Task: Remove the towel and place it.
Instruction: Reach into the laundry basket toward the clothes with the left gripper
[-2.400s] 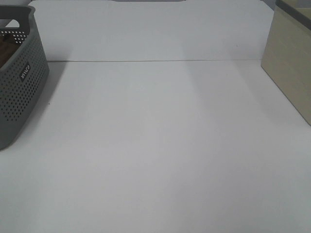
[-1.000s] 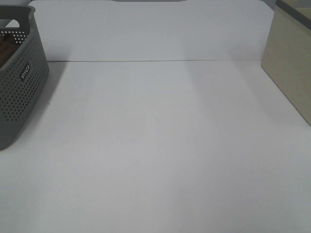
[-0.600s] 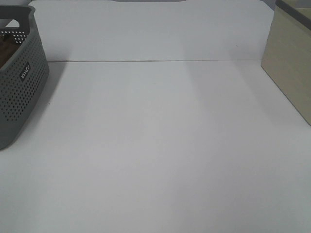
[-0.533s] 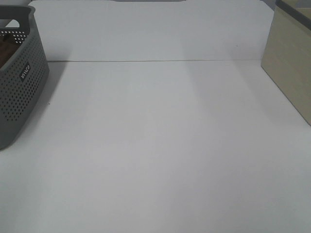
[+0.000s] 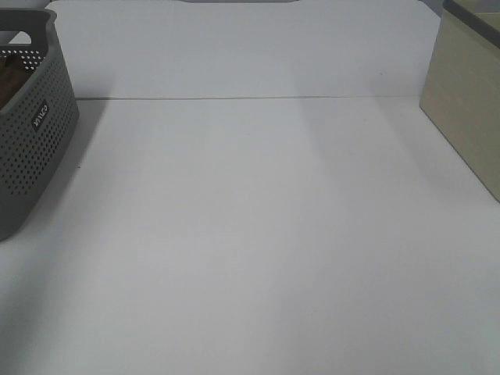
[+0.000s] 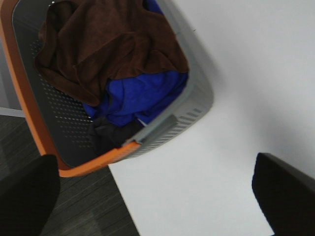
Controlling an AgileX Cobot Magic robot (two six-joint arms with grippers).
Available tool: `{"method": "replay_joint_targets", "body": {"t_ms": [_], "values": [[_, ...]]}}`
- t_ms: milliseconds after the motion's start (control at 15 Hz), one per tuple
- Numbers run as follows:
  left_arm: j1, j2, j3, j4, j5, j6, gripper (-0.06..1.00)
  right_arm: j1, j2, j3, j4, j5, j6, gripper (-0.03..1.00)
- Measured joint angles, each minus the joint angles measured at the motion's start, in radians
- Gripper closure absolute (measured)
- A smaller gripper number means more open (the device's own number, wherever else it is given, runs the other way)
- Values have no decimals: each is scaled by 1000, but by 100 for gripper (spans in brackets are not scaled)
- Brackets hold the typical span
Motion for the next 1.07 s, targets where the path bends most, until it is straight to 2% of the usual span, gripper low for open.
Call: {"method": "replay_joint_targets", "body": {"t_ms": [200, 467, 667, 867, 1067], "values": [[0, 360, -234, 140, -2, 54, -5, 0, 0, 0, 0, 0, 0, 14], [0, 681, -447, 285, -4, 140, -5, 0, 0, 0, 0, 0, 0, 14], [0, 846, -501, 392, -6, 180, -5, 0, 0, 0, 0, 0, 0, 14], [14, 952, -500, 420, -6, 235, -5, 0, 0, 0, 0, 0, 0, 14], [65, 1019, -500, 422, -5, 271, -5, 0, 0, 0, 0, 0, 0, 14]]}}
